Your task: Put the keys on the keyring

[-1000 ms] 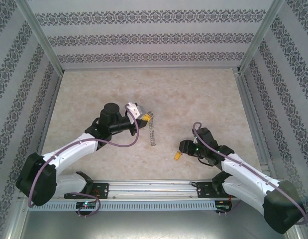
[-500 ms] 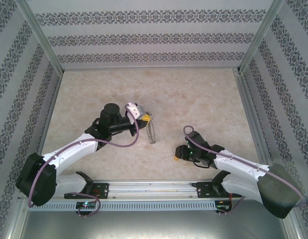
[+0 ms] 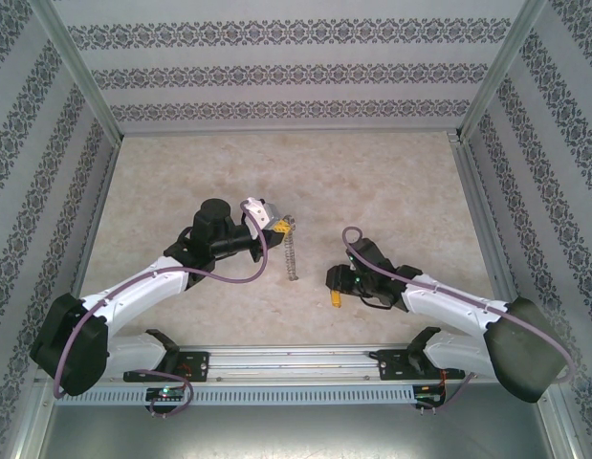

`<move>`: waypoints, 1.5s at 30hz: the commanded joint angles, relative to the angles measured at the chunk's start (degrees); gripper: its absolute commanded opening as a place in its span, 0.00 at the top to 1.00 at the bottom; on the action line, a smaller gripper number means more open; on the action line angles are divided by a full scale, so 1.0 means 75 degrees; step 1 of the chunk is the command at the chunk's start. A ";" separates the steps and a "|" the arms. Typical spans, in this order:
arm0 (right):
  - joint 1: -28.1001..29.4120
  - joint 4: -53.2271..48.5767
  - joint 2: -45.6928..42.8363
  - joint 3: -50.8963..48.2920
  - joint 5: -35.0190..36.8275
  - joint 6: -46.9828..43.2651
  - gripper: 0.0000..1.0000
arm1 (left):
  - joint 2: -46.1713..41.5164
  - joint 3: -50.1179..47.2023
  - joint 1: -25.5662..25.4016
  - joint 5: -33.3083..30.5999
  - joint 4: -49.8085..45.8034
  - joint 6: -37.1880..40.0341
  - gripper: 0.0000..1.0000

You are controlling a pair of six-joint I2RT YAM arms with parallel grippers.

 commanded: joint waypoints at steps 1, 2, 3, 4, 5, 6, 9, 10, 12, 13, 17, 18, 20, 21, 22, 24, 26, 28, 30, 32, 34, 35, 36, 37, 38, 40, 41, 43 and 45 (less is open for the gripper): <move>0.0044 0.0067 -0.0026 0.0158 0.0052 -0.0192 0.58 | -0.0146 -0.0017 -0.0119 0.0005 0.0500 -0.0062 1.00; 0.0047 0.0001 -0.0054 0.0129 0.0147 -0.0183 0.58 | -0.0133 -0.0017 -0.0118 0.0003 0.0511 -0.0062 1.00; 0.0055 -0.0093 -0.0098 0.0098 0.0252 -0.0140 0.59 | -0.0129 -0.0013 -0.0117 0.0012 0.0517 -0.0067 1.00; 0.0050 -0.0225 -0.0144 0.0054 0.0371 -0.0098 0.61 | -0.0121 -0.0014 -0.0117 0.0011 0.0533 -0.0062 1.00; 0.0048 -0.0333 -0.0182 0.0012 0.0482 -0.0048 0.63 | -0.0107 -0.0015 -0.0117 0.0012 0.0542 -0.0070 1.00; 0.0051 -0.0449 -0.0236 -0.0042 0.0565 0.0054 0.64 | -0.0086 -0.0011 -0.0117 0.0020 0.0547 -0.0066 1.00; 0.0051 -0.0492 -0.0437 -0.0290 0.0653 0.0415 0.66 | -0.0087 -0.0038 -0.0117 -0.0006 0.0569 -0.0050 1.00; 0.0051 -0.0543 -0.0502 -0.0350 0.0664 0.0524 0.66 | -0.0084 -0.0058 -0.0117 -0.0012 0.0593 -0.0054 1.00; 0.0044 -0.0578 -0.0599 -0.0454 0.0626 0.0664 0.67 | -0.0091 -0.0076 -0.0118 -0.0024 0.0614 -0.0059 1.00; 0.0066 -0.0569 -0.0633 -0.0515 0.0589 0.0739 0.67 | -0.0099 -0.0094 -0.0118 -0.0023 0.0634 -0.0056 1.00; 0.0124 -0.0309 -0.0564 -0.0710 0.0424 0.0922 0.67 | -0.0079 -0.0112 -0.0129 -0.0022 0.0675 -0.0062 1.00; 0.0156 -0.0255 -0.0478 -0.0703 0.0419 0.0945 0.67 | -0.0062 -0.0115 -0.0131 -0.0017 0.0681 -0.0062 1.00; 0.0214 -0.0122 -0.0281 -0.0658 0.0381 0.0966 0.67 | -0.0040 -0.0109 -0.0129 -0.0014 0.0699 -0.0091 1.00; 0.0258 -0.0032 -0.0159 -0.0612 0.0360 0.0960 0.67 | -0.0028 -0.0110 -0.0130 -0.0012 0.0718 -0.0091 1.00; 0.0288 0.0021 -0.0028 -0.0567 0.0345 0.0963 0.68 | -0.0026 -0.0106 -0.0135 -0.0002 0.0726 -0.0085 1.00; 0.0340 0.0124 0.0213 -0.0465 0.0333 0.0939 0.68 | -0.0006 -0.0097 -0.0141 0.0000 0.0748 -0.0079 1.00; 0.0371 0.0223 0.0435 -0.0374 0.0311 0.0924 0.69 | 0.0009 -0.0105 -0.0141 0.0005 0.0760 -0.0096 1.00; 0.0382 0.0291 0.0619 -0.0300 0.0292 0.0896 0.70 | 0.0009 -0.0111 -0.0162 0.0015 0.0783 -0.0098 1.00; 0.0377 0.0341 0.0746 -0.0224 0.0275 0.0887 0.70 | 0.0020 -0.0114 -0.0153 0.0012 0.0798 -0.0108 1.00; 0.0375 0.0409 0.0849 -0.0139 0.0222 0.0871 0.71 | 0.0045 -0.0138 -0.0164 0.0016 0.0822 -0.0108 1.00; 0.0381 0.0445 0.0909 -0.0057 0.0163 0.0863 0.72 | 0.0058 -0.0147 -0.0172 0.0001 0.0838 -0.0097 1.00; 0.0376 0.0449 0.0920 -0.0023 0.0131 0.0864 0.72 | 0.0069 -0.0148 -0.0176 -0.0005 0.0828 -0.0092 1.00; 0.0382 0.0483 0.0927 -0.0002 0.0077 0.0866 0.72 | 0.0085 -0.0153 -0.0176 -0.0015 0.0822 -0.0079 1.00; 0.0374 0.0525 0.0927 -0.0003 0.0023 0.0905 0.72 | 0.0083 -0.0153 -0.0179 -0.0012 0.0827 -0.0080 1.00; 0.0373 0.0566 0.0913 -0.0018 -0.0020 0.0934 0.72 | 0.0092 -0.0157 -0.0176 -0.0018 0.0828 -0.0068 1.00; 0.0387 0.0665 0.0828 -0.0066 -0.0090 0.0991 0.72 | 0.0115 -0.0154 -0.0176 -0.0012 0.0876 -0.0073 1.00; 0.0404 0.0711 0.0764 -0.0085 -0.0099 0.0975 0.73 | 0.0139 -0.0157 -0.0176 -0.0001 0.0899 -0.0073 1.00; 0.0454 0.0603 0.0600 -0.0069 0.0000 0.0906 0.73 | 0.0199 -0.0141 -0.0187 0.0028 0.0928 -0.0096 1.00; 0.0499 0.0349 0.0402 -0.0017 0.0156 0.0656 0.72 | 0.0245 -0.0144 -0.0188 0.0054 0.0963 -0.0117 1.00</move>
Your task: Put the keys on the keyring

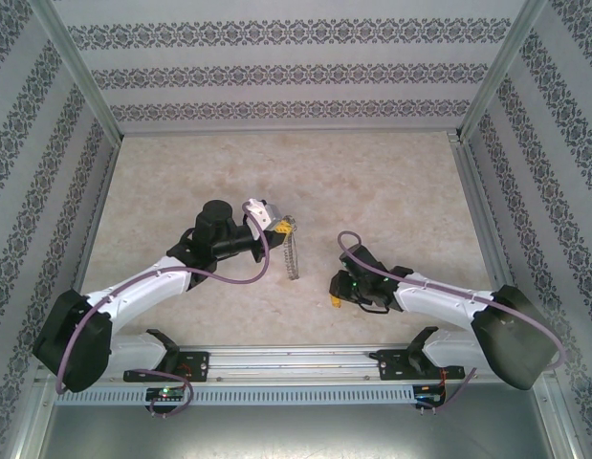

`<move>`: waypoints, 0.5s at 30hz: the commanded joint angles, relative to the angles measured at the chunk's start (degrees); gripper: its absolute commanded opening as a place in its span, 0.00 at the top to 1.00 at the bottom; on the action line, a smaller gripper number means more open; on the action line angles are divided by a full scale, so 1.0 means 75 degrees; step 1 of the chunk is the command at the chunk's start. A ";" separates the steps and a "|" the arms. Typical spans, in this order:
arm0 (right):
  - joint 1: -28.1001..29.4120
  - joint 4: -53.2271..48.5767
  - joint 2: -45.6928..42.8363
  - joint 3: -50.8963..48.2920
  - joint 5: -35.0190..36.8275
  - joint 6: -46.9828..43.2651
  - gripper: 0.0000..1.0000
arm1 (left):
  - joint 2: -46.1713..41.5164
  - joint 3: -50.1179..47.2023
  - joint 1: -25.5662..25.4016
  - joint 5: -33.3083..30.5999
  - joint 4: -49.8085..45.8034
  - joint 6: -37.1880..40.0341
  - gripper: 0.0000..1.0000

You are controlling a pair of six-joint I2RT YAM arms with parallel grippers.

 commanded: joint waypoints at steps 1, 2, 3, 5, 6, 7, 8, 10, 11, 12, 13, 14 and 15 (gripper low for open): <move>0.0133 0.0137 -0.0271 0.0141 0.0039 -0.0366 0.70 | 0.0078 -0.0021 -0.0130 0.0115 0.0612 -0.0117 1.00; 0.0145 -0.0061 -0.0344 0.0196 0.0131 -0.0646 0.68 | 0.0097 -0.0019 -0.0139 0.0114 0.0626 -0.0123 1.00; 0.0149 -0.0245 -0.0383 0.0252 0.0196 -0.0859 0.65 | 0.0115 -0.0008 -0.0144 0.0118 0.0630 -0.0126 1.00; 0.0151 -0.0627 -0.0436 0.0363 0.0321 -0.1390 0.61 | 0.0143 -0.0002 -0.0142 0.0126 0.0641 -0.0122 1.00; 0.0165 -0.0766 -0.0455 0.0399 0.0365 -0.1571 0.60 | 0.0143 -0.0006 -0.0142 0.0125 0.0642 -0.0129 1.00; 0.0165 -0.0929 -0.0458 0.0435 0.0439 -0.1736 0.60 | 0.0140 -0.0001 -0.0143 0.0129 0.0642 -0.0125 1.00; 0.0164 -0.1045 -0.0458 0.0461 0.0487 -0.1851 0.60 | 0.0136 -0.0009 -0.0142 0.0114 0.0642 -0.0130 1.00; 0.0161 -0.1161 -0.0424 0.0491 0.0454 -0.1901 0.60 | 0.0134 0.0009 -0.0147 0.0114 0.0625 -0.0118 1.00; 0.0165 -0.1146 -0.0387 0.0497 0.0322 -0.1880 0.61 | 0.0143 0.0017 -0.0154 0.0108 0.0631 -0.0123 1.00; 0.0171 -0.1084 -0.0368 0.0497 0.0212 -0.1907 0.61 | 0.0143 0.0012 -0.0153 0.0102 0.0610 -0.0118 1.00; 0.0231 -0.1028 -0.0345 0.0503 0.0114 -0.1984 0.61 | 0.0143 0.0011 -0.0156 0.0093 0.0611 -0.0117 1.00; 0.0311 -0.1055 -0.0322 0.0548 0.0124 -0.2095 0.61 | 0.0140 0.0022 -0.0153 0.0090 0.0606 -0.0106 1.00; 0.0373 -0.1097 -0.0295 0.0594 0.0131 -0.2226 0.60 | 0.0140 0.0031 -0.0153 0.0096 0.0604 -0.0114 1.00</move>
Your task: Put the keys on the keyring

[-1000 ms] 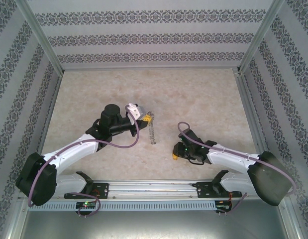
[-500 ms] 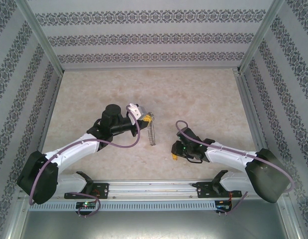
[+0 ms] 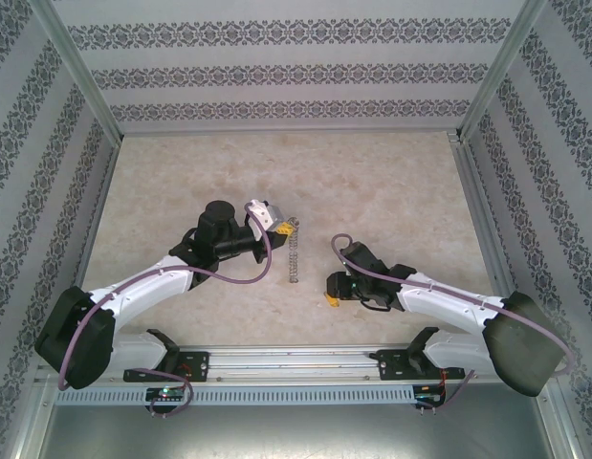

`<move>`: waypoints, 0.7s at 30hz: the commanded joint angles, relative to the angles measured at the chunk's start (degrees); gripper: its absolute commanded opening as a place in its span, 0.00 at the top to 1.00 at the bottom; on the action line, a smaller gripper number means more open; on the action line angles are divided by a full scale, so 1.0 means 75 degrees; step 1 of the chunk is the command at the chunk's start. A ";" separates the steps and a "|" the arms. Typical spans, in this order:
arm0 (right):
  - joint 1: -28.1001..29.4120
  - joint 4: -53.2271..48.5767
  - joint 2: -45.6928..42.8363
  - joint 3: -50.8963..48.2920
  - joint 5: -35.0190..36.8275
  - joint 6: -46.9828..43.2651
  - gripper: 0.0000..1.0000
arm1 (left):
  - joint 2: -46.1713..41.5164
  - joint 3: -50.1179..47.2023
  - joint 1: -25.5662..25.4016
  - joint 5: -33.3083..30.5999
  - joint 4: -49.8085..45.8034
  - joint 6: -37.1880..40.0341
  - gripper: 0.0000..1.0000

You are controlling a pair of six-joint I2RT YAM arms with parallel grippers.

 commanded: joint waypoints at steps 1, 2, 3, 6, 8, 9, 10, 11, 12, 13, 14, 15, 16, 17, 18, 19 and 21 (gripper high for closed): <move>0.0245 -0.0331 0.0109 0.0313 -0.0028 -0.0627 0.60 | 0.0011 0.0027 -0.0112 0.0090 0.0567 -0.0114 1.00; 0.0274 -0.0399 0.0153 0.0381 -0.0025 -0.0753 0.59 | 0.0011 0.0026 -0.0118 0.0087 0.0575 -0.0126 1.00; 0.0292 -0.0429 0.0216 0.0426 -0.0067 -0.0866 0.59 | 0.0012 0.0031 -0.0124 0.0087 0.0579 -0.0135 1.00; 0.0346 -0.0604 0.0512 0.0639 -0.0138 -0.1117 0.60 | 0.0012 0.0048 -0.0124 0.0078 0.0567 -0.0126 1.00; 0.0404 -0.0726 0.0754 0.0766 -0.0110 -0.1266 0.60 | 0.0009 0.0073 -0.0133 0.0064 0.0543 -0.0116 1.00; 0.0435 -0.0776 0.0857 0.0813 -0.0092 -0.1312 0.60 | 0.0010 0.0076 -0.0136 0.0064 0.0540 -0.0123 1.00; 0.0454 -0.0841 0.0962 0.0856 -0.0038 -0.1354 0.60 | 0.0004 0.0083 -0.0137 0.0064 0.0524 -0.0115 1.00; 0.0477 -0.0892 0.1060 0.0896 -0.0011 -0.1400 0.60 | 0.0016 0.0094 -0.0136 0.0064 0.0520 -0.0119 1.00; 0.0501 -0.0922 0.1129 0.0920 0.0004 -0.1437 0.60 | 0.0011 0.0097 -0.0136 0.0064 0.0509 -0.0117 1.00; 0.0521 -0.0946 0.1194 0.0938 0.0049 -0.1456 0.60 | 0.0007 0.0102 -0.0140 0.0074 0.0513 -0.0115 1.00; 0.0531 -0.0970 0.1240 0.0950 0.0088 -0.1465 0.60 | 0.0010 0.0115 -0.0136 0.0064 0.0497 -0.0115 1.00; 0.0538 -0.0991 0.1270 0.0959 0.0098 -0.1475 0.60 | 0.0004 0.0110 -0.0143 0.0064 0.0504 -0.0105 1.00; 0.0537 -0.0996 0.1300 0.0960 0.0131 -0.1465 0.60 | 0.0007 0.0111 -0.0136 0.0054 0.0507 -0.0103 1.00; 0.0536 -0.1003 0.1323 0.0956 0.0159 -0.1471 0.60 | 0.0008 0.0106 -0.0136 0.0052 0.0505 -0.0106 1.00; 0.0546 -0.1005 0.1348 0.0958 0.0186 -0.1468 0.60 | 0.0018 0.0112 -0.0136 0.0061 0.0500 -0.0109 1.00; 0.0547 -0.1006 0.1394 0.0961 0.0221 -0.1453 0.60 | 0.0022 0.0110 -0.0137 0.0064 0.0503 -0.0117 1.00; 0.0540 -0.0919 0.1498 0.0958 0.0327 -0.1410 0.61 | 0.0014 0.0112 -0.0145 0.0061 0.0519 -0.0115 1.00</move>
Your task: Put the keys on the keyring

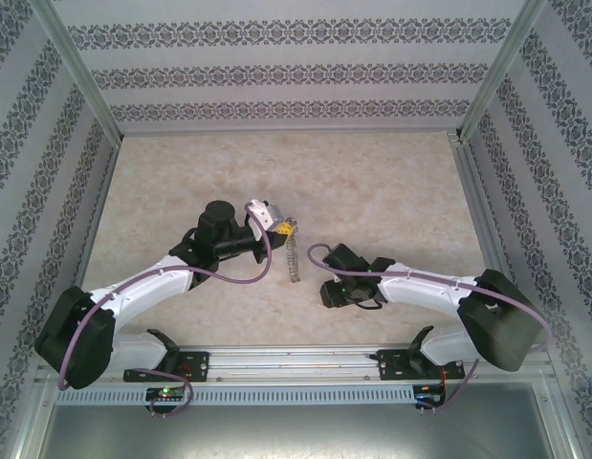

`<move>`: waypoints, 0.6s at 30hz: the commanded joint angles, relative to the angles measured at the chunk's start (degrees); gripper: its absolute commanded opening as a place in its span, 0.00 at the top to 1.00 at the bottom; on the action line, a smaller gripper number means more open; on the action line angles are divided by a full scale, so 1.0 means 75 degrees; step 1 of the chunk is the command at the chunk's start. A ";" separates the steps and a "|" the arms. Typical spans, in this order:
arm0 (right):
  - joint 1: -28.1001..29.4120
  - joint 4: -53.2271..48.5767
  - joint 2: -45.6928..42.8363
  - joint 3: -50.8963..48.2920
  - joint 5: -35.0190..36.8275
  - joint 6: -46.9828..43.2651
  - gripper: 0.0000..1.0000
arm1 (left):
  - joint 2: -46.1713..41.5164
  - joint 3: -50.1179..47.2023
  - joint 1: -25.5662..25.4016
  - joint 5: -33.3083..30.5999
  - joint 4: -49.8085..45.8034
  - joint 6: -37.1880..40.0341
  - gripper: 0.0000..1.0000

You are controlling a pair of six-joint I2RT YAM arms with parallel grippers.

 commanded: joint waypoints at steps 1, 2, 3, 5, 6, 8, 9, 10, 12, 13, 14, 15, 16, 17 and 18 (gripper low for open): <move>0.0082 -0.0064 0.0192 0.0160 0.0369 -0.0083 0.62 | 0.0023 0.0107 -0.0154 0.0070 0.0529 -0.0105 1.00; 0.0076 0.0021 0.0235 0.0154 0.0437 -0.0033 0.63 | 0.0026 0.0103 -0.0149 0.0067 0.0545 -0.0117 1.00; 0.0083 0.0077 0.0258 0.0158 0.0488 -0.0011 0.64 | 0.0036 0.0094 -0.0147 0.0084 0.0554 -0.0126 1.00; 0.0073 0.0199 0.0299 0.0197 0.0626 0.0046 0.67 | 0.0058 0.0094 -0.0147 0.0090 0.0571 -0.0153 1.00; 0.0078 0.0223 0.0315 0.0229 0.0685 0.0054 0.69 | 0.0051 0.0094 -0.0147 0.0090 0.0581 -0.0147 1.00; 0.0033 0.0226 0.0316 0.0314 0.0852 0.0078 0.73 | 0.0046 0.0095 -0.0159 0.0090 0.0582 -0.0159 1.00; -0.0002 0.0228 0.0300 0.0339 0.0904 0.0088 0.74 | 0.0024 0.0101 -0.0159 0.0096 0.0572 -0.0159 1.00; -0.0044 0.0251 0.0268 0.0362 0.0935 0.0097 0.74 | 0.0016 0.0102 -0.0161 0.0108 0.0570 -0.0159 1.00; -0.0157 0.0295 0.0184 0.0389 0.0897 0.0097 0.75 | 0.0003 0.0094 -0.0171 0.0102 0.0559 -0.0147 1.00; -0.0224 0.0330 0.0161 0.0401 0.0882 0.0088 0.75 | 0.0002 0.0097 -0.0171 0.0090 0.0552 -0.0135 1.00; -0.0293 0.0360 0.0153 0.0420 0.0890 0.0077 0.75 | 0.0005 0.0095 -0.0170 0.0096 0.0563 -0.0135 1.00; -0.0369 0.0376 0.0160 0.0440 0.0876 0.0087 0.75 | 0.0010 0.0096 -0.0171 0.0101 0.0567 -0.0136 1.00; -0.0439 0.0405 0.0192 0.0476 0.0847 0.0070 0.76 | 0.0009 0.0105 -0.0177 0.0111 0.0570 -0.0141 1.00; -0.0484 0.0413 0.0222 0.0490 0.0841 0.0062 0.77 | 0.0011 0.0100 -0.0182 0.0113 0.0569 -0.0145 1.00; -0.0531 0.0423 0.0239 0.0512 0.0851 0.0076 0.77 | 0.0002 0.0096 -0.0182 0.0121 0.0576 -0.0135 1.00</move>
